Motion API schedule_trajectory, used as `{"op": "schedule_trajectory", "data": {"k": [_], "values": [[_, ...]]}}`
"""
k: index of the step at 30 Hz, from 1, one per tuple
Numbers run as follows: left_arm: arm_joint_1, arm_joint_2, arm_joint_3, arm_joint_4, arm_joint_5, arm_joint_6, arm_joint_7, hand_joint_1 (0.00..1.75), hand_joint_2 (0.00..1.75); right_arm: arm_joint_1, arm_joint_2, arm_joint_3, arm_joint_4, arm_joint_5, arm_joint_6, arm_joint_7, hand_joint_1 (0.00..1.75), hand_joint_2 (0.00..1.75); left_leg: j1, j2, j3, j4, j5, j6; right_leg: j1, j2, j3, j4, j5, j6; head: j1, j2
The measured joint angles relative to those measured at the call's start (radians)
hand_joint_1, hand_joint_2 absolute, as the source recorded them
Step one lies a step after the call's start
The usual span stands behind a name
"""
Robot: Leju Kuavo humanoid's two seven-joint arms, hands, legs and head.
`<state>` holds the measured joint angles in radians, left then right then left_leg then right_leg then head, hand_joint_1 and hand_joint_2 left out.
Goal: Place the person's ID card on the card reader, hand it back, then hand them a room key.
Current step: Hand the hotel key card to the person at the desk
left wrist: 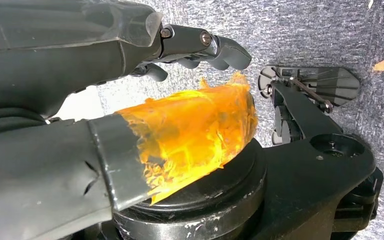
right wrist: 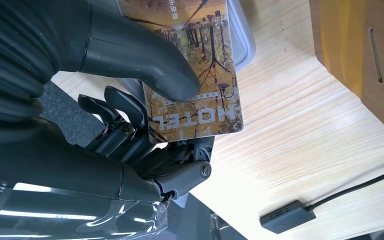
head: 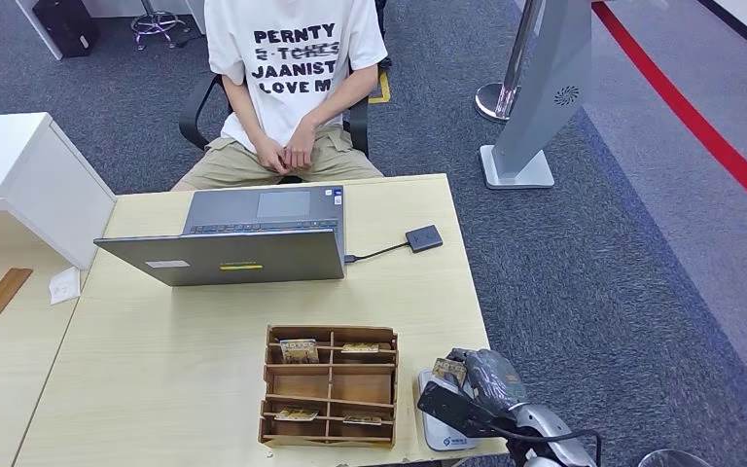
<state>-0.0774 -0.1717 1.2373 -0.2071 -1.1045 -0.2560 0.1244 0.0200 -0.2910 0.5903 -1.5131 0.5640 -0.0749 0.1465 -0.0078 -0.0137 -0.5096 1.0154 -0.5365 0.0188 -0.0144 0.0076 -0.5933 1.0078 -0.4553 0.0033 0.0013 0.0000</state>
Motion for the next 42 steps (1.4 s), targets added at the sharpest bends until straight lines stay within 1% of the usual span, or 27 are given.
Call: {"op": "schedule_trajectory", "data": {"k": [42], "values": [[0.0,-0.004,0.0,0.0,-0.002,0.001,0.0,0.0,0.0,0.0,0.001,0.0,0.001,0.007,0.001,-0.001,1.75,1.75,0.0,0.0,0.001,0.0,0.0,0.0,0.0,0.0,0.0,0.0,0.0,0.0,0.0,0.0]]}}
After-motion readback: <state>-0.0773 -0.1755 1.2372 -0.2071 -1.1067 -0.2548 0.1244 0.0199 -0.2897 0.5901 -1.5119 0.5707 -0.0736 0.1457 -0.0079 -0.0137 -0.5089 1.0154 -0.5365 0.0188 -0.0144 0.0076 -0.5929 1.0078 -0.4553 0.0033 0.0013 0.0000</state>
